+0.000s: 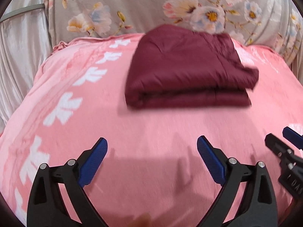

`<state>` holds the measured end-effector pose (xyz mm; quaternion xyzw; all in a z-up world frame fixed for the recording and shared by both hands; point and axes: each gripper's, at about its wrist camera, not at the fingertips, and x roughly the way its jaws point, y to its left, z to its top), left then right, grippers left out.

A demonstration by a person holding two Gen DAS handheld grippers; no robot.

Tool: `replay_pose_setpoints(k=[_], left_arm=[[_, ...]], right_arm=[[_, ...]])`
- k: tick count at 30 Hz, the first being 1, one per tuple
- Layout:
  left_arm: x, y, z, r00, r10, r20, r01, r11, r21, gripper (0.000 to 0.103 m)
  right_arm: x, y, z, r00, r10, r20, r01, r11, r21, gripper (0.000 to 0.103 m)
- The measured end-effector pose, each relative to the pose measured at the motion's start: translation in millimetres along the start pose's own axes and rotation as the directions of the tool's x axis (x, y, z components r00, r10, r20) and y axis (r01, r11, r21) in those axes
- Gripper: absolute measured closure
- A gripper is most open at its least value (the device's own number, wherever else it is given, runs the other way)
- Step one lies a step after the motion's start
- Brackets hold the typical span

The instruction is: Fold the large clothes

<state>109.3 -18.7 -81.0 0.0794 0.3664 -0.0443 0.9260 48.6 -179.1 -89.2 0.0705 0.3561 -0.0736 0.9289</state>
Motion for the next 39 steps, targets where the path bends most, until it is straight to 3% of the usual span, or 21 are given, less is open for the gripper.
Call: replay_pose_setpoints(k=[7,39], left_arm=[[-2,1,-8,1.0,0.019,-0.006,-0.019,0.999,-0.032,0.01],[-3,-4,-11,0.999,0.035,0.007,-0.034,0.999,-0.014,0.01]], right_arm=[[-2,12,-4,0.999,-0.044,0.023,0.045,0.997,-0.059,0.037],[2,10,-5,0.999,-0.051,0.015,0.051,0.997,-0.051,0.037]])
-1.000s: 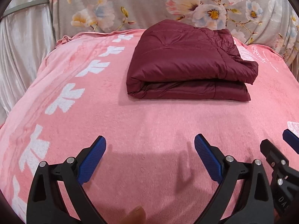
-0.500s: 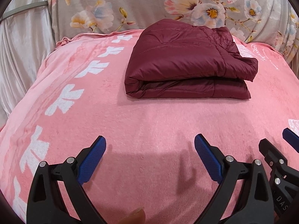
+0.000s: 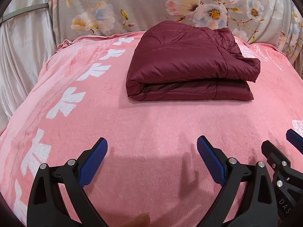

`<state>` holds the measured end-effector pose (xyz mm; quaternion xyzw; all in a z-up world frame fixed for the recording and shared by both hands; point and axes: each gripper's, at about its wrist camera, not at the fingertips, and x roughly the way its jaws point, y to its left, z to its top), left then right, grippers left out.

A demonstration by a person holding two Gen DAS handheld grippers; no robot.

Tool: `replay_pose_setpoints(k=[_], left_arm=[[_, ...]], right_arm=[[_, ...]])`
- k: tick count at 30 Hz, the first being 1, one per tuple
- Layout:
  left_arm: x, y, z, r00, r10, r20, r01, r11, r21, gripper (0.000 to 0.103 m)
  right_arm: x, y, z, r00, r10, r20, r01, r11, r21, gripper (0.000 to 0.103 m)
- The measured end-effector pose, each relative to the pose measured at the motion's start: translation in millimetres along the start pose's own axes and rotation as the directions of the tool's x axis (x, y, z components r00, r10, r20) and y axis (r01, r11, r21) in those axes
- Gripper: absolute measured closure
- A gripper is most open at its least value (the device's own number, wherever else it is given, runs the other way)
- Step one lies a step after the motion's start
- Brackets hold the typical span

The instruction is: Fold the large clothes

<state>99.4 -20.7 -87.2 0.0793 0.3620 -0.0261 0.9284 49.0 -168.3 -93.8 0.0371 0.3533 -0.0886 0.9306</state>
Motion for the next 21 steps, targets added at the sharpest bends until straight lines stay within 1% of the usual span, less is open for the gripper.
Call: replay_pose_setpoints(k=[21], left_arm=[[-1.2,1.6,1.0,1.0,0.001,0.005,-0.001,1.0,0.001,0.01]], right_arm=[[-0.2,-1.4,-0.4,1.0,-0.004,0.005,0.004,1.0,-0.007,0.037]])
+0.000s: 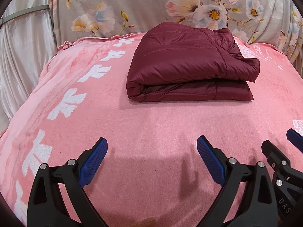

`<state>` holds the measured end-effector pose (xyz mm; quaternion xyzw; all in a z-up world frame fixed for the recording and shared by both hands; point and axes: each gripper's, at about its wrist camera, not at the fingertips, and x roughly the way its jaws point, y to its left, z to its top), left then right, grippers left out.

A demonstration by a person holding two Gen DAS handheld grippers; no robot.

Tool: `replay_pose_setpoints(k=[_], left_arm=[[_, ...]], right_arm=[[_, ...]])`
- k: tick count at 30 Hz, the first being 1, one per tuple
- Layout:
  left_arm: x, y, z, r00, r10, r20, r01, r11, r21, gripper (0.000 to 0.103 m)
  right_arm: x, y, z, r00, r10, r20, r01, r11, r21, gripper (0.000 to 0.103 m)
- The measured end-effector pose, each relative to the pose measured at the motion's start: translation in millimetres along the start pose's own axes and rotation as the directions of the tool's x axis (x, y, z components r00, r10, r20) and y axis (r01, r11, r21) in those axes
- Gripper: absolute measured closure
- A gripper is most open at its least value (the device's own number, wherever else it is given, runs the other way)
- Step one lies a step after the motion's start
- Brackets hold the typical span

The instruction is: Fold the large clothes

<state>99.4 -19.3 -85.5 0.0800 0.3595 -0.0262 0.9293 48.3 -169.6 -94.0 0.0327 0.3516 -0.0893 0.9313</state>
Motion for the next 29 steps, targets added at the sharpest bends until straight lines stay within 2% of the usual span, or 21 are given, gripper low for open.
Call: replay_pose_setpoints(k=[25,29], left_arm=[[-4.7,-2.4,0.3,1.0,0.005,0.016,-0.005,1.0,-0.002,0.011],[-4.4,-2.9,0.9,1.0,0.003,0.01,-0.003,1.0,-0.008,0.015]], right_arm=[[-0.3,-0.4,0.1,1.0,-0.005,0.002,0.005,1.0,-0.002,0.037],[-0.5,-0.8,0.1,1.0,-0.006,0.003,0.006,1.0,-0.002,0.037]])
